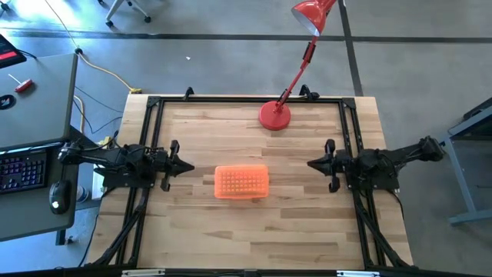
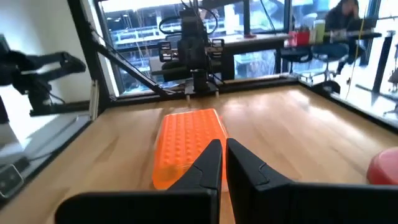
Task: Pick & place school supplies into a supply box
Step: Return to Home Position
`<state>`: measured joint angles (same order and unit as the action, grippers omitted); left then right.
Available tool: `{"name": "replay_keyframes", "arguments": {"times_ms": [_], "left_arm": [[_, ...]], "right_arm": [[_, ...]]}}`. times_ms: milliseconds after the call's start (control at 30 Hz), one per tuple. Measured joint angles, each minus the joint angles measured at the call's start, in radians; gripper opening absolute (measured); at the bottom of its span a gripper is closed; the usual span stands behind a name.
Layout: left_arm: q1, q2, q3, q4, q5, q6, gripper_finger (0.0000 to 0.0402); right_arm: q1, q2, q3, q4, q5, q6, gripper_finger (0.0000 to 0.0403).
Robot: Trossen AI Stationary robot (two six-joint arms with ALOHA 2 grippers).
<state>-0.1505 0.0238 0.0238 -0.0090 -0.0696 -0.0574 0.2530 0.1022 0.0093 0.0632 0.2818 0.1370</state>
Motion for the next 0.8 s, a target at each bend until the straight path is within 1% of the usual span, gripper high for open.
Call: {"name": "replay_keyframes", "arguments": {"times_ms": [100,433,800], "left_arm": [[0.000,0.000,0.000,0.000,0.000,0.000,0.0044],[0.000,0.000,0.000,0.000,-0.001,0.000,0.0044],[0.000,0.000,0.000,0.000,-0.003,0.000,0.0044]], "right_arm": [[-0.005,0.004,0.000,0.001,-0.003,0.027,0.0000],[-0.005,0.004,0.000,0.006,0.000,-0.064,0.0000],[-0.005,0.004,0.000,0.007,0.000,-0.067,0.0000]]}}
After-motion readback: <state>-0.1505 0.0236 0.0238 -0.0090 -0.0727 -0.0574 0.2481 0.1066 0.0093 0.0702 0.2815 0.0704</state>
